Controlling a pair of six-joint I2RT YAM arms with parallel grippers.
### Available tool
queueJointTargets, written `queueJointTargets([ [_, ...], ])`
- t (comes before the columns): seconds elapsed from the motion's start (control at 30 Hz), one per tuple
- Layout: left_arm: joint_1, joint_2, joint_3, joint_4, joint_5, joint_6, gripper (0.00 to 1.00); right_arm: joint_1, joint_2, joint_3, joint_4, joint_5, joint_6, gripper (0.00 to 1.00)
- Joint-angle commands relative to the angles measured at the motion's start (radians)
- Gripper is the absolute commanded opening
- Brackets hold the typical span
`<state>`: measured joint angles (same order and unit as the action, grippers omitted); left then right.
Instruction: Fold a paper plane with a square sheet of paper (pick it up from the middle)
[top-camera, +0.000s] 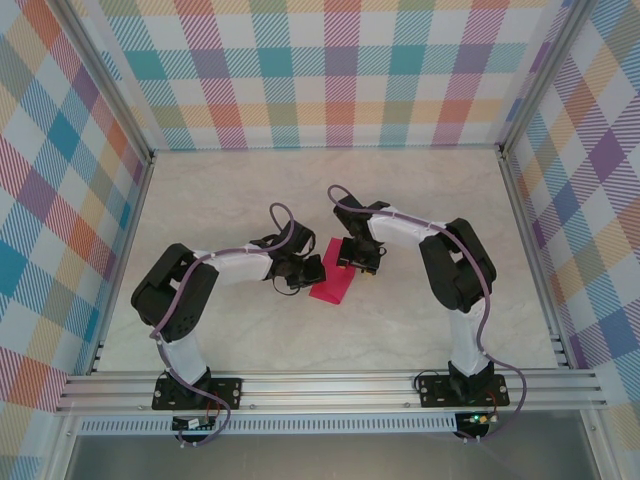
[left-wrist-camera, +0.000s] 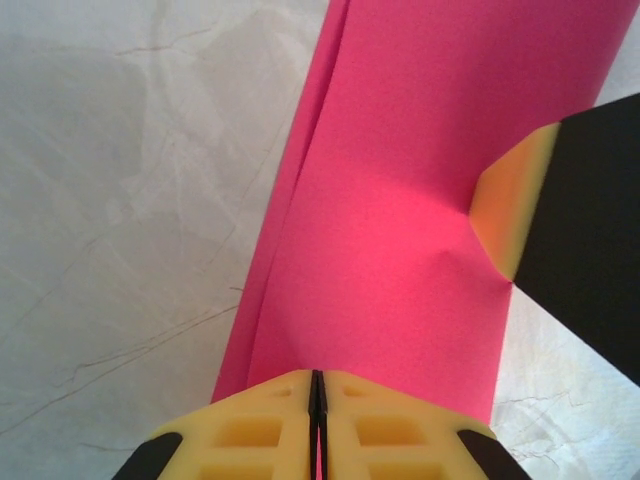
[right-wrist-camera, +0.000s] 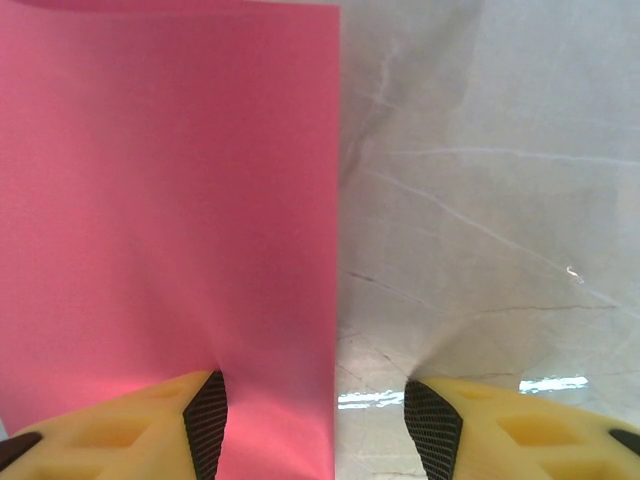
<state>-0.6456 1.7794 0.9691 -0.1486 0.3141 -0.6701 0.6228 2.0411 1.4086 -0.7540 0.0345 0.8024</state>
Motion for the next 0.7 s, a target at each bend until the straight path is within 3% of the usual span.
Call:
queueJointTargets([
  [0.0, -0.004, -0.035, 0.002, 0.027, 0.023, -0.02, 0.11, 0.006, 0.146, -0.069, 0.036, 0.001, 0.027, 0.56],
  [0.37, -0.005, 0.008, 0.009, 0.047, 0.06, -0.027, 0.11, 0.006, 0.163, -0.063, 0.035, -0.011, 0.033, 0.56],
  [0.67, -0.005, 0.047, 0.018, -0.016, -0.008, -0.004, 0.1, 0.006, 0.169, -0.061, 0.035, -0.017, 0.037, 0.56],
])
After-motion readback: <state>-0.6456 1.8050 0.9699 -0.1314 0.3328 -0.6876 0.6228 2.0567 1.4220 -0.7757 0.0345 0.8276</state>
